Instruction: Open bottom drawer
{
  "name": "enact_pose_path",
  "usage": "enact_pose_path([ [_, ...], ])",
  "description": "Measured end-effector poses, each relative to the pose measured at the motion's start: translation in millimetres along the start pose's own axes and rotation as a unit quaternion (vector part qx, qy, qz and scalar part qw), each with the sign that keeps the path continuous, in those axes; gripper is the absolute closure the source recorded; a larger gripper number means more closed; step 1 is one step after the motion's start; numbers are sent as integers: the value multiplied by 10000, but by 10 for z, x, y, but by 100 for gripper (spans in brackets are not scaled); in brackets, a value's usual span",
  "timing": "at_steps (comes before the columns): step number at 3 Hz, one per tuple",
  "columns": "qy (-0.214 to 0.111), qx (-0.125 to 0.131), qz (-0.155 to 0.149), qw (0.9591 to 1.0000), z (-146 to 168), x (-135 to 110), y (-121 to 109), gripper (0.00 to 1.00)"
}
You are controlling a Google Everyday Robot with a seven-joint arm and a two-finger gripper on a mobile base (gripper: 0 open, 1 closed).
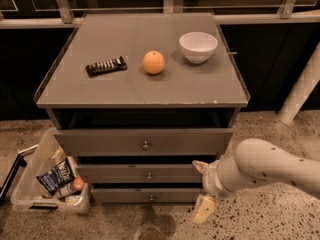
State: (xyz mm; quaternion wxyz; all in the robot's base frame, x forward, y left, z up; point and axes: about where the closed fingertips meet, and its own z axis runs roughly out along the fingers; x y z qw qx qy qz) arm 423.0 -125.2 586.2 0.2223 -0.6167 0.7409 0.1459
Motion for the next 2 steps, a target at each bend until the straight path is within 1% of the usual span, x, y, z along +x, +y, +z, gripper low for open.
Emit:
enact_pose_path([
  [1,53,-35,184,9998,480,267,-142,0],
  [2,-149,119,245,9995,847,545,-263,0],
])
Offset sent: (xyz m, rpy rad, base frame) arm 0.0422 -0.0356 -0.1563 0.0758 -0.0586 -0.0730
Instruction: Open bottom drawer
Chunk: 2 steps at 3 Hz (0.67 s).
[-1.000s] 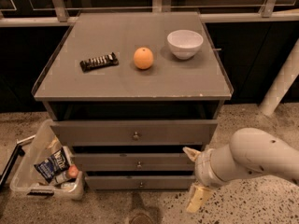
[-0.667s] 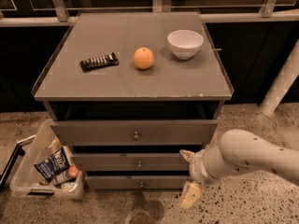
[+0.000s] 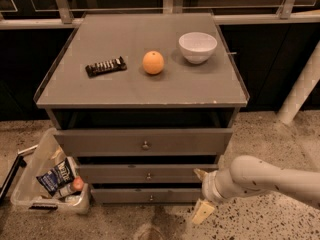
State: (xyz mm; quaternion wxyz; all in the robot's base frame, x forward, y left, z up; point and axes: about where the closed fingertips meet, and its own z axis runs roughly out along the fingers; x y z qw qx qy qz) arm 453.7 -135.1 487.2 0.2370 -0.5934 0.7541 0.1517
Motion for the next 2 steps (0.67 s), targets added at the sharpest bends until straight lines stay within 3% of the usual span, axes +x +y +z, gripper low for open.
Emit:
enact_pose_path([
  [1,-353,10,-123,9993,398,322,51,0],
  [2,-353,10,-123,9993,398,322,51,0],
])
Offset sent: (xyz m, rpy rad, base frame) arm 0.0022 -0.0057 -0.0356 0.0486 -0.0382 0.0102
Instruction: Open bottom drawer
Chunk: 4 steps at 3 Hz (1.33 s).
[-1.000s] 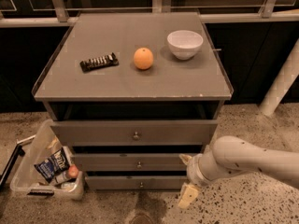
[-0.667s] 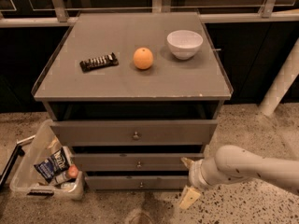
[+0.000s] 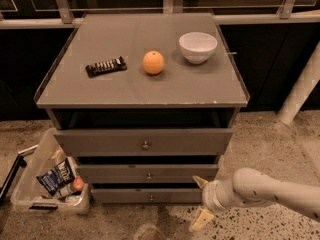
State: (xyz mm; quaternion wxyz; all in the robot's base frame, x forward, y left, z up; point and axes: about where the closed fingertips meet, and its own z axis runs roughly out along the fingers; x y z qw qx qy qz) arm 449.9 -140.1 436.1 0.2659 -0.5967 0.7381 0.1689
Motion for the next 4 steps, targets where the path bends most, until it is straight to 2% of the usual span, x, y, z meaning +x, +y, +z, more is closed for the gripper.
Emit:
enact_pose_path([
  [1,-38,-88,128,9999,138,65,18,0],
  [3,-124,120,169,9997,759,503,-217,0],
  [4,-333,250,6,9991,1018,687,-302,0],
])
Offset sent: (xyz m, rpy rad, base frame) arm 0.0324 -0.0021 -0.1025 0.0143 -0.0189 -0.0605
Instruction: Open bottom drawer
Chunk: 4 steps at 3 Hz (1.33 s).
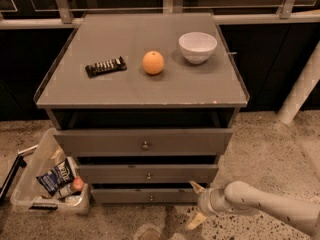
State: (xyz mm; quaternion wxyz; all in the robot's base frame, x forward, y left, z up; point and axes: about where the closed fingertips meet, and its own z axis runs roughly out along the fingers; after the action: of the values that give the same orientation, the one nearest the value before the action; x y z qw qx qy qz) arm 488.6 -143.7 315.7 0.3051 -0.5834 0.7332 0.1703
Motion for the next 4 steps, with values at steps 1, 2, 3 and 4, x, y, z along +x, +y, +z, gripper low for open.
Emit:
enact_pose_path([
  [1,-309,46,-237,9992,219,173,-4,0],
  [2,-309,46,-239,9992,221,174,-4,0],
  [3,-329,61,-371,9988,393,207,34,0],
  [4,-368,148,-508,9979,647,337,1,0],
])
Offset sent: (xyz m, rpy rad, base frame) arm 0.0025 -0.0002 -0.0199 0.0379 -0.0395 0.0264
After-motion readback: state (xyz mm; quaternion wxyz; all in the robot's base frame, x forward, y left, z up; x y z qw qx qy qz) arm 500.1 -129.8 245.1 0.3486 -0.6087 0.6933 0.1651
